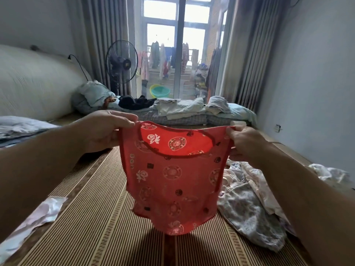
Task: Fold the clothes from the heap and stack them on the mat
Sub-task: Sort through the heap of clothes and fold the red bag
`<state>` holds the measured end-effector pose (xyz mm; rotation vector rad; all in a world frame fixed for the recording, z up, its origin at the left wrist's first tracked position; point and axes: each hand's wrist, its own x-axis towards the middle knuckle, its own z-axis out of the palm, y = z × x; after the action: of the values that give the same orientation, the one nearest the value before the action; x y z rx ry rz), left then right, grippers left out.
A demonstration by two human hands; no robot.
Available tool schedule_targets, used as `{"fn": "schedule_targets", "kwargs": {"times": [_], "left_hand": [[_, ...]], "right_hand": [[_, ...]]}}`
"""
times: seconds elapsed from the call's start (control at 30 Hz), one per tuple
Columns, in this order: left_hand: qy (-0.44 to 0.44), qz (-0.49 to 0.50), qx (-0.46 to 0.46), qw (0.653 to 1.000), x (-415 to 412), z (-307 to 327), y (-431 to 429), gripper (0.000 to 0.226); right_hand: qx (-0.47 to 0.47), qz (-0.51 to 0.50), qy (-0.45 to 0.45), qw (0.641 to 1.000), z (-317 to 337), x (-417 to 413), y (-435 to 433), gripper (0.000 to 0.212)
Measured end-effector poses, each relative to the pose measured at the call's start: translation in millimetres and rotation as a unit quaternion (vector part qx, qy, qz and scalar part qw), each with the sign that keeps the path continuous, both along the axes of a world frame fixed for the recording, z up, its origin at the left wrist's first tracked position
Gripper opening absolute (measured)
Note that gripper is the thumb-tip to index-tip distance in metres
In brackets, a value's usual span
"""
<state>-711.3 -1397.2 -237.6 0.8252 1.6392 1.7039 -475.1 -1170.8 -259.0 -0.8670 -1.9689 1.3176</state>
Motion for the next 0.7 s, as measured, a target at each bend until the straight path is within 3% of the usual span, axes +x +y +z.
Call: {"fn": "schedule_targets", "kwargs": {"times": [0.23,0.37,0.47,0.57,0.63,0.7], "left_hand": [[0.05,0.007,-0.044,0.998,-4,-5,-4,0.054],[0.09,0.007,-0.07,0.993,-8,-3,-10,0.062],[0.165,0.032,-0.13,0.977,-16,-3,-17,0.051],[0.253,0.063,-0.21,0.942,-21,-4,-21,0.021],[0.242,0.073,-0.209,0.945,-24,-6,-23,0.016],[0.169,0.045,-0.177,0.968,-26,-6,-25,0.018]], "right_hand": [[-0.099,0.02,0.13,0.986,7,-10,-5,0.006],[-0.149,0.112,0.199,0.962,20,-8,-5,0.024],[-0.091,0.121,0.205,0.967,26,-7,-7,0.039],[0.062,0.082,0.155,0.982,28,-6,-9,0.036],[0.141,0.067,0.118,0.981,30,-6,-10,0.028],[0.147,0.063,0.101,0.982,32,-5,-10,0.021]]}}
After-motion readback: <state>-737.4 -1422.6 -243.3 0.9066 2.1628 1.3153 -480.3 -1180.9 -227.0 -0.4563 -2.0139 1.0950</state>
